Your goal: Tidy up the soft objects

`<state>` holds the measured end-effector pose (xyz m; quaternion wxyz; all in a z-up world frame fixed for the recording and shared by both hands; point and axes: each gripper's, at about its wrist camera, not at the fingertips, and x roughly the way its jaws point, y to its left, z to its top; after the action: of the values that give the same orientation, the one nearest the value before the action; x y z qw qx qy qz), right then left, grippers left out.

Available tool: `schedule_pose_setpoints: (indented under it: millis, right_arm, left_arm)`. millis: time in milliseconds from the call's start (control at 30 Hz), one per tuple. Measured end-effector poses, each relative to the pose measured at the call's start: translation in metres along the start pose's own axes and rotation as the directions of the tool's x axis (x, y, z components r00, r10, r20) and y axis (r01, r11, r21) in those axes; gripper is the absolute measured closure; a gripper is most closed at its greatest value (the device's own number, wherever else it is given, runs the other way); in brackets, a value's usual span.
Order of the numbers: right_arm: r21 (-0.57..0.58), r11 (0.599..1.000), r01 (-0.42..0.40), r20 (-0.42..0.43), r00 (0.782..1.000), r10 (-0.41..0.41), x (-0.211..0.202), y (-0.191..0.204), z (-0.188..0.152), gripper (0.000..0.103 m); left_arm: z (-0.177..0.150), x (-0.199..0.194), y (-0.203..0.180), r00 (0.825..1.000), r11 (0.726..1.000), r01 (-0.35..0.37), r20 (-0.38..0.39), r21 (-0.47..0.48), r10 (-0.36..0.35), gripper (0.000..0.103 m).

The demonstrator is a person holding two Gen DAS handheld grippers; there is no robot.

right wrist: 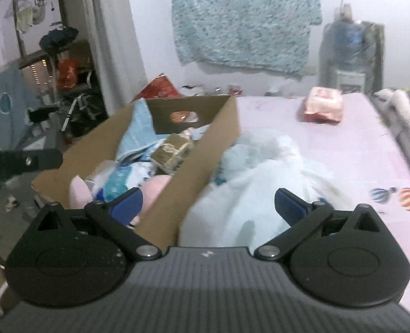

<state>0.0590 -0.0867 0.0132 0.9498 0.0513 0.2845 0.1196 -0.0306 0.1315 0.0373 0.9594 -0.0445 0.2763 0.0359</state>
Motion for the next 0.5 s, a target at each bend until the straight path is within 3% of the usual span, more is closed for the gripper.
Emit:
schedule_pose_setpoints:
  millis: [133,233,367,500]
  right_arm:
    - [0.001,0.998,0.058,0.059,0.997,-0.058,-0.019,-0.005,-0.004,0.001]
    - [-0.02,0.988,0.152,0.1,0.984,-0.149,-0.031,-0.006,-0.006,0.001]
    - [-0.065,0.965,0.252,0.118,0.963,-0.244,-0.041,-0.007,-0.009,0.001]
    - [-0.043,0.969,0.243,0.128,0.963,-0.236,-0.049,-0.012,-0.013,0.001]
  left_arm:
    - [0.001,0.002,-0.021,0.996,0.995,-0.086,-0.033,0.058,0.088,0.0]
    - [-0.003,0.001,-0.038,0.989,0.983,-0.142,-0.032,0.115,0.147,0.0]
    - [-0.007,0.003,-0.051,0.986,0.98,-0.145,-0.066,0.138,0.156,0.0]
    - [-0.008,0.007,-0.051,0.985,0.985,-0.13,-0.099,0.112,0.141,0.0]
